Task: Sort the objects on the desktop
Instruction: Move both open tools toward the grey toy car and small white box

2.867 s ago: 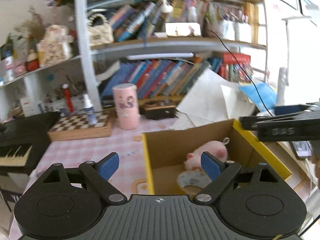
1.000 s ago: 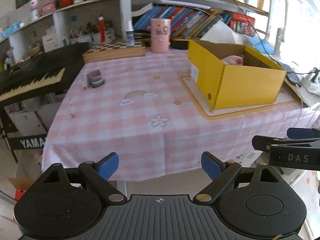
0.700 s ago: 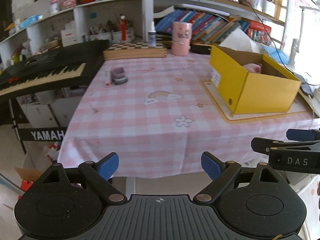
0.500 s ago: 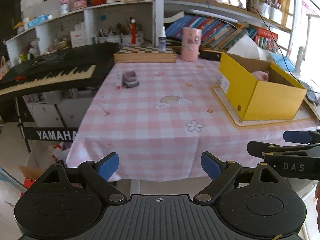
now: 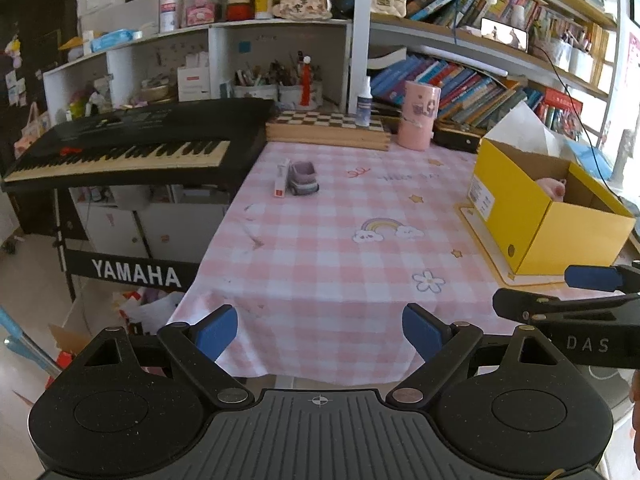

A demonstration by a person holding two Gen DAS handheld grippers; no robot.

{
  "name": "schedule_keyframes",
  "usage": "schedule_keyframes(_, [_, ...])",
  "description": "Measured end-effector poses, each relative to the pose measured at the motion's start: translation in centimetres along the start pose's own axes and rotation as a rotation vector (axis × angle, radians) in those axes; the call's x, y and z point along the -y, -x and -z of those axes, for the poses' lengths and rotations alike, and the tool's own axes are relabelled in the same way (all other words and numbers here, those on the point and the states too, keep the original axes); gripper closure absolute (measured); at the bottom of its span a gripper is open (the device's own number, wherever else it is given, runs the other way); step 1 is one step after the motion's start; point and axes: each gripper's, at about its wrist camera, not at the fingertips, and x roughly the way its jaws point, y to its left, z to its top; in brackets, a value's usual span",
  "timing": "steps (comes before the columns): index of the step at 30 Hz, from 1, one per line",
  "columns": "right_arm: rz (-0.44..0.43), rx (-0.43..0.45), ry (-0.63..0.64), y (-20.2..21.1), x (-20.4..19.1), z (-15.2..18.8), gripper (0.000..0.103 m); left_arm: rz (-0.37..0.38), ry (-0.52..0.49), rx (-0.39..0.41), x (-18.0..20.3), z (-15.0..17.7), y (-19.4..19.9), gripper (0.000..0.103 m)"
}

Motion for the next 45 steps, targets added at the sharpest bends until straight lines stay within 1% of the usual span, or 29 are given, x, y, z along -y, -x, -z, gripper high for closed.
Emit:
schedule_keyframes(9, [-0.004,0.004,0.015,-1.4,0.4,-0.5,0.016,0.012,-0.005,-0.009,0.3,-0.6,-1.6,0.012])
schedule_keyframes(13, [-0.011,0.010,0.008,-2.7,0.7,-1.1,0.016,0.003,-0.015,-0.001,0.2,-1.5,-2.8,0.012])
schedule_keyframes(15, [-0.014,0.006,-0.002,-3.6,0.9,-1.7,0.018,-0.002,-0.024,-0.006,0.2,-2.2,-3.7,0.012])
schedule_keyframes(23, [-0.025,0.006,0.007,-7.2,1.6,-4.1,0.018,-0.002,-0.040,-0.010,0.3,-4.9,-7.4,0.012])
schedule_keyframes(31, [-0.046,0.000,0.021,-10.6,2.4,-6.7,0.019,-0.025,-0.011,-0.007,-0.2,-7.7,-10.9,0.012])
schedule_keyframes(36, [-0.064,-0.001,0.022,-13.2,2.6,-8.8,0.021,-0.036,0.014,0.014,-0.7,-9.6,-12.8,0.014])
schedule_keyframes(38, [-0.084,-0.009,0.018,-14.2,2.6,-9.6,0.021,-0.045,0.028,0.025,-1.0,-10.5,-13.7,0.014])
schedule_keyframes(40, [-0.102,-0.011,0.025,-15.2,2.6,-10.3,0.021,-0.055,0.038,0.033,-1.2,-11.4,-14.6,0.015])
schedule_keyframes(42, [-0.113,-0.016,0.035,-16.3,2.5,-10.9,0.021,-0.063,0.044,0.035,-1.5,-12.1,-15.7,0.019])
schedule_keyframes(44, [-0.119,-0.025,0.049,-17.4,2.4,-11.5,0.021,-0.077,0.047,0.028,-1.9,-12.7,-17.0,0.026])
schedule_keyframes(45, [-0.124,-0.025,0.056,-17.9,2.3,-11.8,0.022,-0.084,0.052,0.025,-2.1,-12.9,-17.6,0.028])
